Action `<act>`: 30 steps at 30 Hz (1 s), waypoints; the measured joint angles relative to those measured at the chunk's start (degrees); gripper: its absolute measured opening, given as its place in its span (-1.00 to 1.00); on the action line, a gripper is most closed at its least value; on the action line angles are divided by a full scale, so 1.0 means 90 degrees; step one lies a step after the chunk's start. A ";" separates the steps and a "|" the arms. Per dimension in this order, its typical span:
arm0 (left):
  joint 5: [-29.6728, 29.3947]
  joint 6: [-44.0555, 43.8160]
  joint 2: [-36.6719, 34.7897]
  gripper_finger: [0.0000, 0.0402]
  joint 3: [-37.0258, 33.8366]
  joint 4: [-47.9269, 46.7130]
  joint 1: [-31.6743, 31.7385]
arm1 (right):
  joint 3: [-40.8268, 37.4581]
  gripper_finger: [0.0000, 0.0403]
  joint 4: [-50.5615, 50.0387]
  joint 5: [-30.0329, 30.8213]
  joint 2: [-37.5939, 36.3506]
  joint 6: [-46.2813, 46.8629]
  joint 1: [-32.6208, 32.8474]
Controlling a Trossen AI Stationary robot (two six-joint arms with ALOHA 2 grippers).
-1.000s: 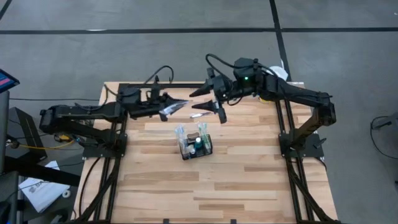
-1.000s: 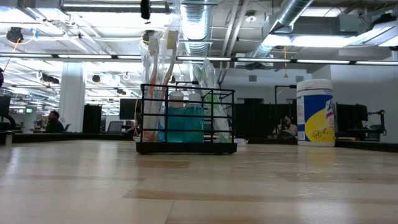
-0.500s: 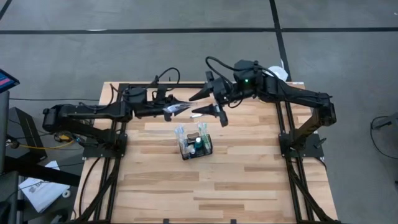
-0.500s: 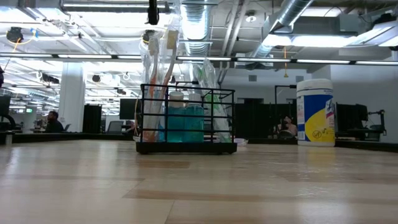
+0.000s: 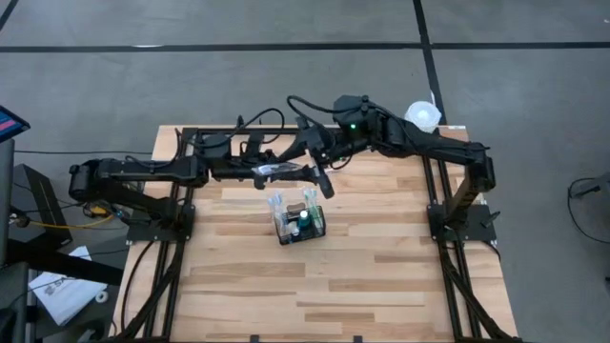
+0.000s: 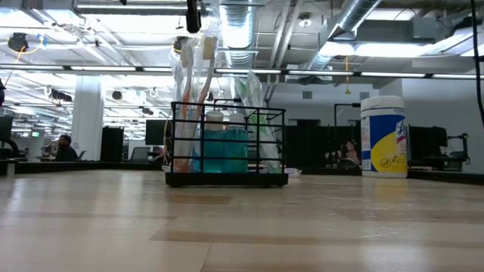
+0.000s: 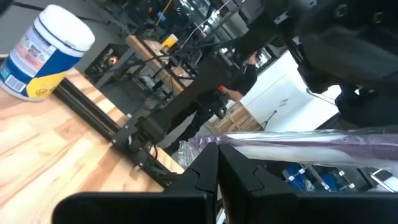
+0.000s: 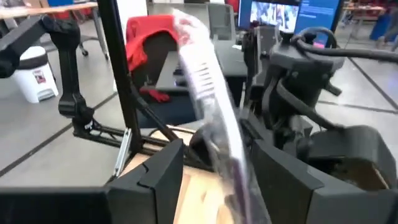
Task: Pick & Place toothbrushing station
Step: Put the bottom purple toothbrush into the mesh organizer
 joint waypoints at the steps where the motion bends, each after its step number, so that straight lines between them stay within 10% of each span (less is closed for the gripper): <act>1: 0.0013 -0.0002 0.0000 -1.00 0.0000 0.0026 0.0000 | 0.0203 -0.10 -0.0126 -0.0022 0.0114 -0.0055 0.0000; 10: 0.0168 0.0006 -0.0005 -1.00 0.0000 0.0056 0.0000 | 0.1637 -0.19 -0.1301 -0.0137 0.0824 -0.0383 -0.0028; 30: 0.0371 0.0049 -0.0005 -1.00 0.0000 0.0211 0.0000 | 0.1723 -0.49 -0.1516 -0.0495 0.0818 -0.0081 -0.0105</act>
